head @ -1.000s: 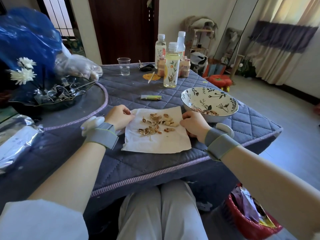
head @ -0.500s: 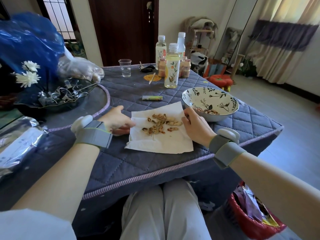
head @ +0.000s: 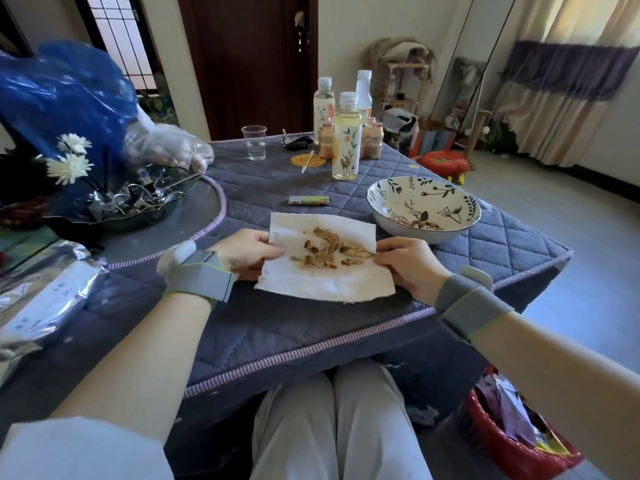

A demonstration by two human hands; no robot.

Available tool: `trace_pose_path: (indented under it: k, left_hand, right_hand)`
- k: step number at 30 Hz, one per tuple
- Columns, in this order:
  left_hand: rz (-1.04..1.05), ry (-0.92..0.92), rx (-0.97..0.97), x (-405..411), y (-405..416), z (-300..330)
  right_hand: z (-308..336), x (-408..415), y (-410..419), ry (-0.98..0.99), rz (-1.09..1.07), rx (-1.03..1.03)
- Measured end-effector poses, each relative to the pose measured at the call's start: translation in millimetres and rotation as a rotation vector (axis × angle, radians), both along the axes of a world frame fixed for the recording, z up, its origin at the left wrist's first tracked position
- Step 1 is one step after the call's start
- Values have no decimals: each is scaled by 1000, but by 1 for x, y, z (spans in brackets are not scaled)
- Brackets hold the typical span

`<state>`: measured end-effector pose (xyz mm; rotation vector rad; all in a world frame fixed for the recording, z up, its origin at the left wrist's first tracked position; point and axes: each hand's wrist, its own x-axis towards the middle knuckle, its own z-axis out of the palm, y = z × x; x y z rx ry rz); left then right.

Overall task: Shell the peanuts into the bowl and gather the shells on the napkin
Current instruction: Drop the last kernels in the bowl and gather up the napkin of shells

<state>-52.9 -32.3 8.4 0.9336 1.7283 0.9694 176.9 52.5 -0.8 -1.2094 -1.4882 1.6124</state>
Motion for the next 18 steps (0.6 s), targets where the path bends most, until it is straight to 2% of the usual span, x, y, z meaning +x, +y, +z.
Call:
trace_pose_path:
  k: [2,5,11,18]
  left_hand:
    - [50,-60,32,0,-1,-2]
    - [88,-330,79,-1,-1,1]
    - [46,-588,109,7,5,22]
    - [-62,-603,194,59,38,58]
  right_hand:
    - [3,-1,0,91,-42,-102]
    - [7,-1,0,169,-59,-197]
    - [28,6,2,187,-112,-200]
    - [65,62,0,177,-272,-84]
